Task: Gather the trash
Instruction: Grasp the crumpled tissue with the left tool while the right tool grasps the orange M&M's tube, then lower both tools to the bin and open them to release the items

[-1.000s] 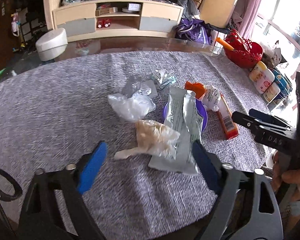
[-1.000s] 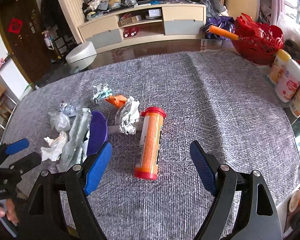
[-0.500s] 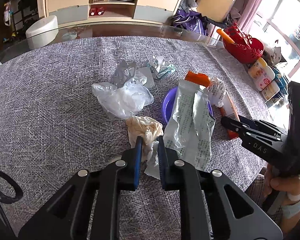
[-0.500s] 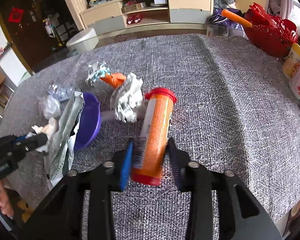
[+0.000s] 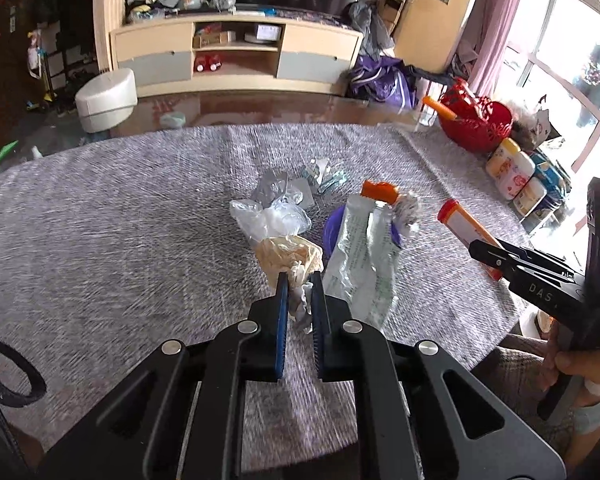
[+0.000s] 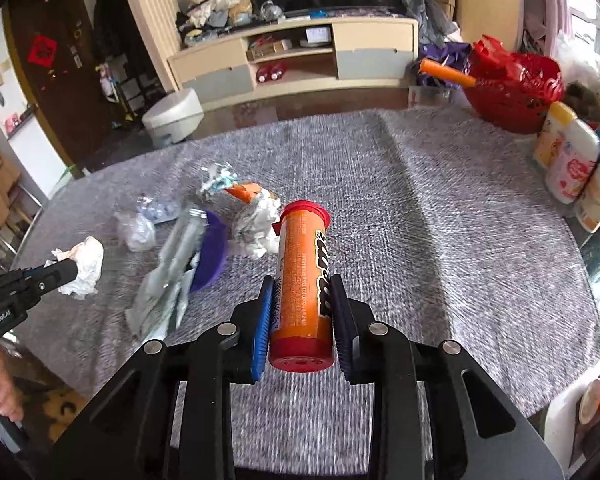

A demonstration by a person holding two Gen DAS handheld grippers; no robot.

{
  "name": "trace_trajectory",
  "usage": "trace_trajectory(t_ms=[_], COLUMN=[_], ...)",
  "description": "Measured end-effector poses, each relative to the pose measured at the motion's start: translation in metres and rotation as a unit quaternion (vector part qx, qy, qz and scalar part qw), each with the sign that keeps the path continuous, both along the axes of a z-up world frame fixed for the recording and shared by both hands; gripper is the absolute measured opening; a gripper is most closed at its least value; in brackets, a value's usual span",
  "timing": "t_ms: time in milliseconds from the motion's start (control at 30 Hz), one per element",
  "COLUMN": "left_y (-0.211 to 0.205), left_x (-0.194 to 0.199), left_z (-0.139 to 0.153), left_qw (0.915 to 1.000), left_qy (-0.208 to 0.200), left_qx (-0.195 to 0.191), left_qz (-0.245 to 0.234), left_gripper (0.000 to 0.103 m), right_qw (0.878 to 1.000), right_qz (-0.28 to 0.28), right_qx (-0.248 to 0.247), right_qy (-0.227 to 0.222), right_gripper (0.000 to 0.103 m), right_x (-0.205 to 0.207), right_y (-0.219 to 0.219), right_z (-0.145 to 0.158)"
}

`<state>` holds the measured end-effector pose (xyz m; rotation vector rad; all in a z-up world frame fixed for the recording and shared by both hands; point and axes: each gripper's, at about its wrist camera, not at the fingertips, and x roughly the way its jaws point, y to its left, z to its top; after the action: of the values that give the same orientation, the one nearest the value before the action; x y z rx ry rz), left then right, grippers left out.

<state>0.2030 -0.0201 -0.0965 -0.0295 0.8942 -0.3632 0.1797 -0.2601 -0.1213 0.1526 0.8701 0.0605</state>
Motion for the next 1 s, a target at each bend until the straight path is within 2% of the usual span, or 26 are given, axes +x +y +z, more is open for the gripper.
trace_trajectory(t_ms=[300,567,767,1000], left_y=[0.007,0.009,0.012,0.008], left_x=[-0.063,-0.127,-0.169,-0.193], left_z=[0.043,0.063,0.054,0.016], left_qw=[0.9994,0.9980,0.9982,0.9995], left_qy=[-0.035,-0.062,-0.059,-0.021], left_qx=[0.004,0.007,0.000,-0.009], left_qz=[0.002,0.001,-0.009,-0.021], left_gripper=[0.009,0.009,0.009,0.009], right_qw=[0.999,0.996,0.996,0.997], right_qz=[0.022,0.051,0.067,0.081], right_qx=[-0.006,0.009,0.009,0.010], right_qy=[-0.046,-0.067,-0.057,-0.016], right_gripper=[0.029,0.029,0.029,0.029], right_x=[-0.055,-0.115,-0.146,-0.169], right_y=[0.020,0.030,0.038,0.048], right_z=[0.048,0.069,0.061,0.027])
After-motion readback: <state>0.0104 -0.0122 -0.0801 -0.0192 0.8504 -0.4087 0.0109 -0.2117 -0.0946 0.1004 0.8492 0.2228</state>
